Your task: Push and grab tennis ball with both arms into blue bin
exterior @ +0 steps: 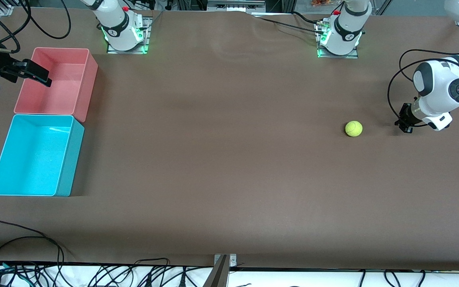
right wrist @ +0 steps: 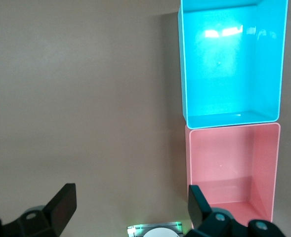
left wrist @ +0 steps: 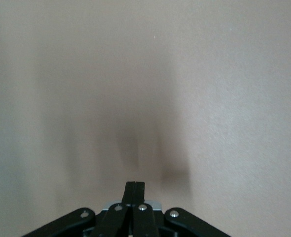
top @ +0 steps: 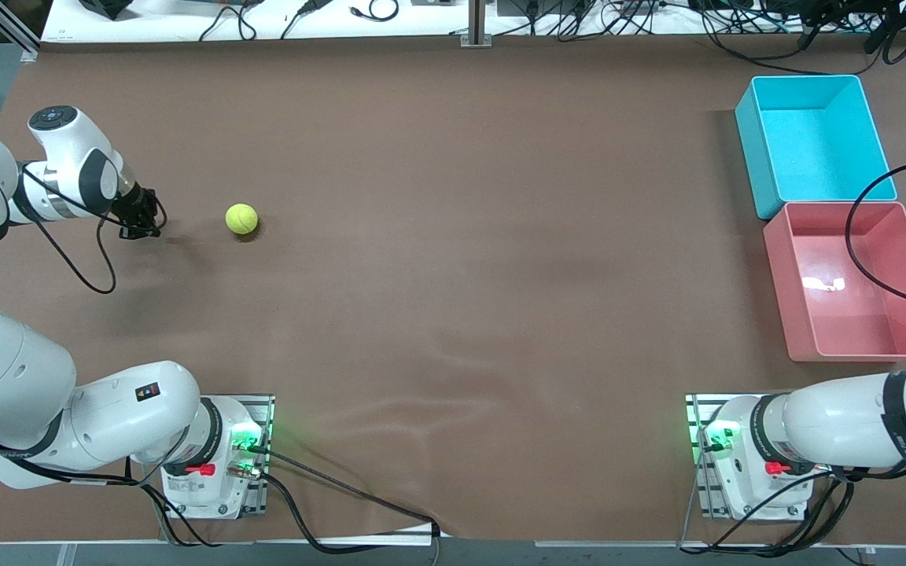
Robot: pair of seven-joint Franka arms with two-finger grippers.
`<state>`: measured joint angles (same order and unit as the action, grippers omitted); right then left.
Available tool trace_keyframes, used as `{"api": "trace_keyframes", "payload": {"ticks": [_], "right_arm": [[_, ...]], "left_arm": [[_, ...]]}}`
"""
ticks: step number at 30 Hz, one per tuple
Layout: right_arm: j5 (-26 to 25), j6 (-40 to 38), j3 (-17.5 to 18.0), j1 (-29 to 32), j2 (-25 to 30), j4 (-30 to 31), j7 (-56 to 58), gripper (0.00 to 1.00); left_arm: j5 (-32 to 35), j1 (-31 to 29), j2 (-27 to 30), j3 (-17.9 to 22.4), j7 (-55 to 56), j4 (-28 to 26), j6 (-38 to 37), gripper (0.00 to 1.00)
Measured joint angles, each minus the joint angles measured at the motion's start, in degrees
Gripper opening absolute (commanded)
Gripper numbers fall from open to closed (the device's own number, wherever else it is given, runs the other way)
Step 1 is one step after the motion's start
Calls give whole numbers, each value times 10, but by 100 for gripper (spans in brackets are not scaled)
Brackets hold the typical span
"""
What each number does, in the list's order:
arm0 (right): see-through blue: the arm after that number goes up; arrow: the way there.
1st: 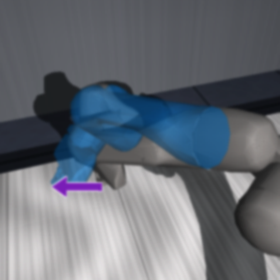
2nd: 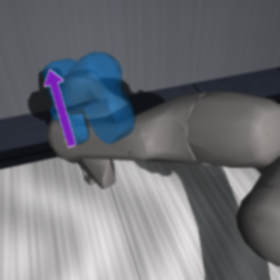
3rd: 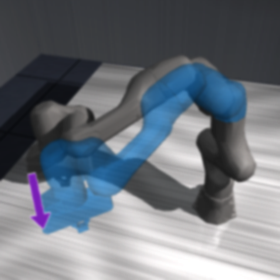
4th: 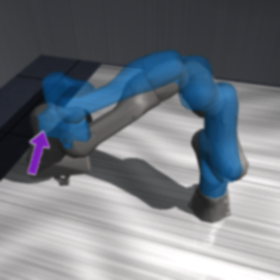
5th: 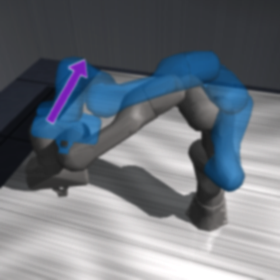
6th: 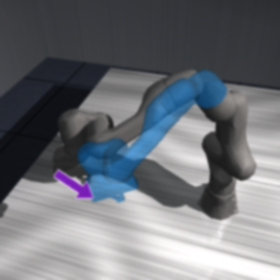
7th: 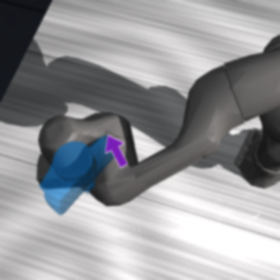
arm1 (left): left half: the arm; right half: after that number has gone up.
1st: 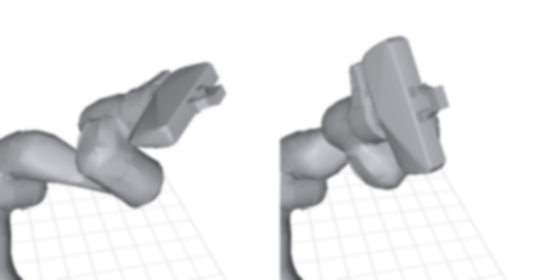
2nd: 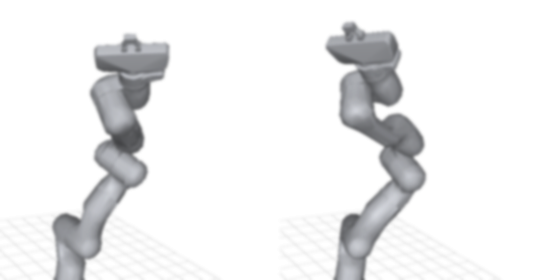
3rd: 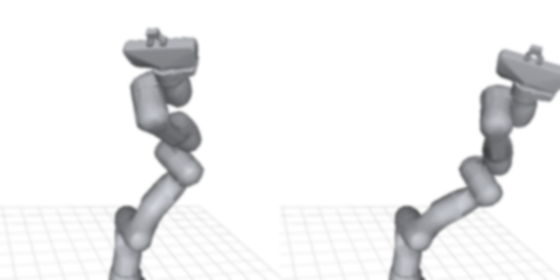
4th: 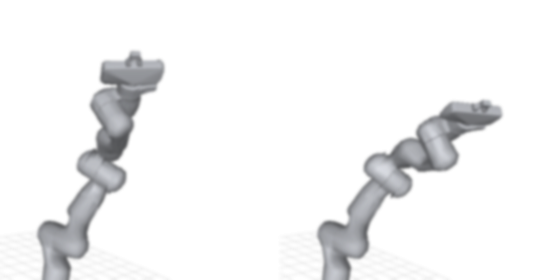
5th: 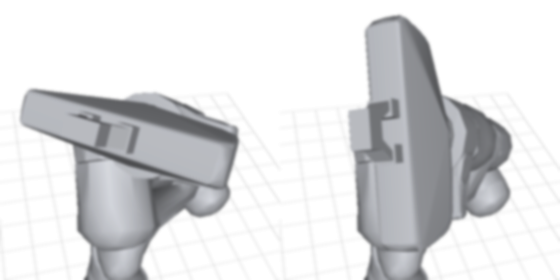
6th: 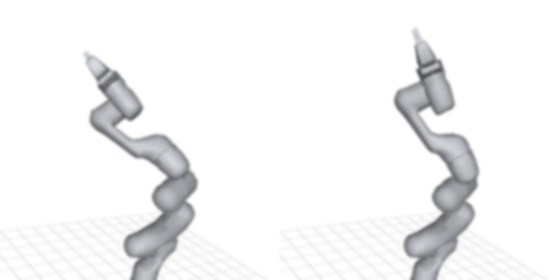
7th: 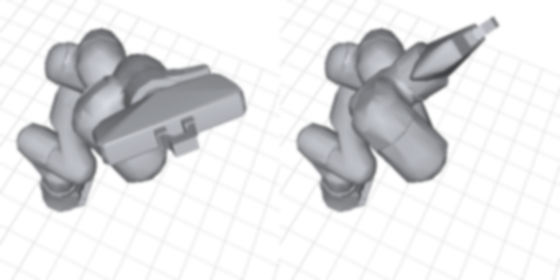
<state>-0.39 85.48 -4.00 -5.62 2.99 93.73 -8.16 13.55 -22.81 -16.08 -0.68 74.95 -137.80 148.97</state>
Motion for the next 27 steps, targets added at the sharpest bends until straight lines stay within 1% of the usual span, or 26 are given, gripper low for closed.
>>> {"api": "trace_keyframes", "payload": {"ticks": [3,10,13,16,22,27], "right_arm": [[0,0,0,0,0,0,0,100],[0,0,0,0,0,0,0,100],[0,-1,1,0,0,0,0,100],[0,-1,3,0,0,0,0,100],[0,-1,9,0,0,0,0,100],[0,-1,10,0,0,0,0,100]], "left_arm": [[0,0,0,-34,53,-2,0,0],[0,9,0,-147,214,-27,-1,0],[0,12,0,-178,258,-33,-2,0],[0,13,0,-189,272,-33,-8,0],[25,-1,2,-185,266,-31,-9,0],[35,-36,18,-182,209,-18,-19,0]]}}
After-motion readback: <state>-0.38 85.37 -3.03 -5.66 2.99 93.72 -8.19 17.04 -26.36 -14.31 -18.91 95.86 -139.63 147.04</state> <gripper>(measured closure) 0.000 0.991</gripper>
